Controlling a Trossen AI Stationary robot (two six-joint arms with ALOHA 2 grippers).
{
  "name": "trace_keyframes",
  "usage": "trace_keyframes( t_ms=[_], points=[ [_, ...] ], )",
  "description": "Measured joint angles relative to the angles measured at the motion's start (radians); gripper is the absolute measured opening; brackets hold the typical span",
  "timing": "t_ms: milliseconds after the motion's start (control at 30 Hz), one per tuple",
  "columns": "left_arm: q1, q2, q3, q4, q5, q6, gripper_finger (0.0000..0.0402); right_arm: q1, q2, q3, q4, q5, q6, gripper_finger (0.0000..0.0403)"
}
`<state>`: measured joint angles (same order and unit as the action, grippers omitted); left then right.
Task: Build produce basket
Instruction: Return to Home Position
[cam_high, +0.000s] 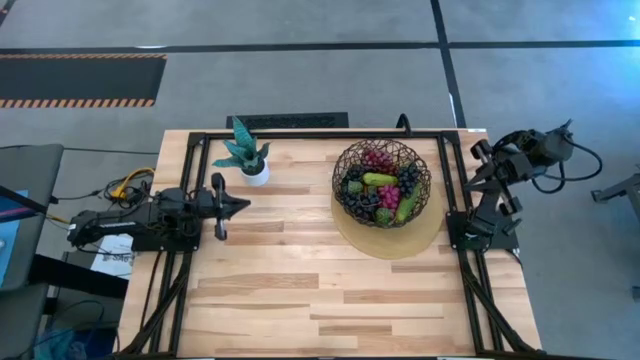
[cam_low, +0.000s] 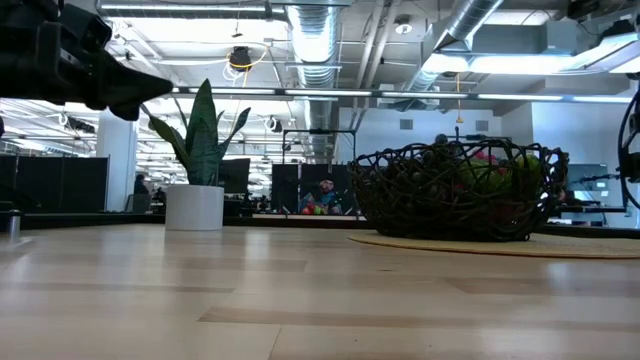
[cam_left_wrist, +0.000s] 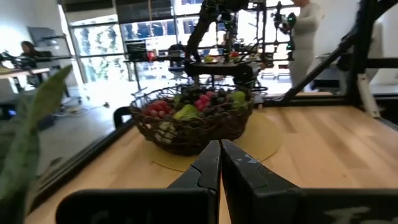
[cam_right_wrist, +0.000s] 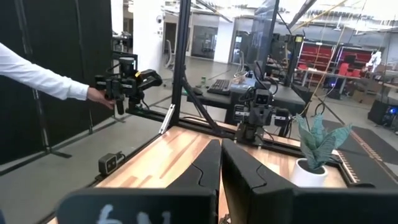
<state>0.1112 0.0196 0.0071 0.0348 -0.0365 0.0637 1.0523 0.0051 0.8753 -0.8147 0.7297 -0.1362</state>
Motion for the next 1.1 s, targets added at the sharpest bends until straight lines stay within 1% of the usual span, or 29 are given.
trace_keyframes(
  t_ms=[100,267,400,500,667,800,1000,1100],
  points=[
    [0.0,0.0,0.0,0.002,-0.022,0.004,0.0,0.0,0.0,0.0,0.0,0.001,0.011,0.0033],
    [0.0,0.0,0.0,0.004,-0.018,-0.037,0.0,0.0,0.0,0.0,0.0,0.003,0.019,0.0033],
    [-0.003,0.0,0.0,0.01,0.109,-0.069,0.0,0.0,0.0,0.0,0.0,0.003,0.042,0.0033],
    [-0.017,0.0,0.0,0.022,0.181,-0.082,0.0,0.0,0.0,0.0,0.0,0.007,0.042,0.0033],
    [-0.066,0.01,0.0,0.026,0.194,-0.12,0.0,0.0,0.0,0.0,0.0,0.007,0.041,0.0033],
    [-0.123,0.042,0.0,0.025,0.156,-0.129,0.0,0.0,0.0,0.0,0.0,0.007,0.04,0.0033],
    [-0.197,0.091,0.0,0.042,0.008,-0.103,0.0,0.0,0.0,0.0,0.0,0.006,0.039,0.0033],
    [-0.214,0.098,0.0,0.055,-0.039,-0.079,0.0,0.0,0.0,0.0,0.0,0.006,0.039,0.0033]
  ],
)
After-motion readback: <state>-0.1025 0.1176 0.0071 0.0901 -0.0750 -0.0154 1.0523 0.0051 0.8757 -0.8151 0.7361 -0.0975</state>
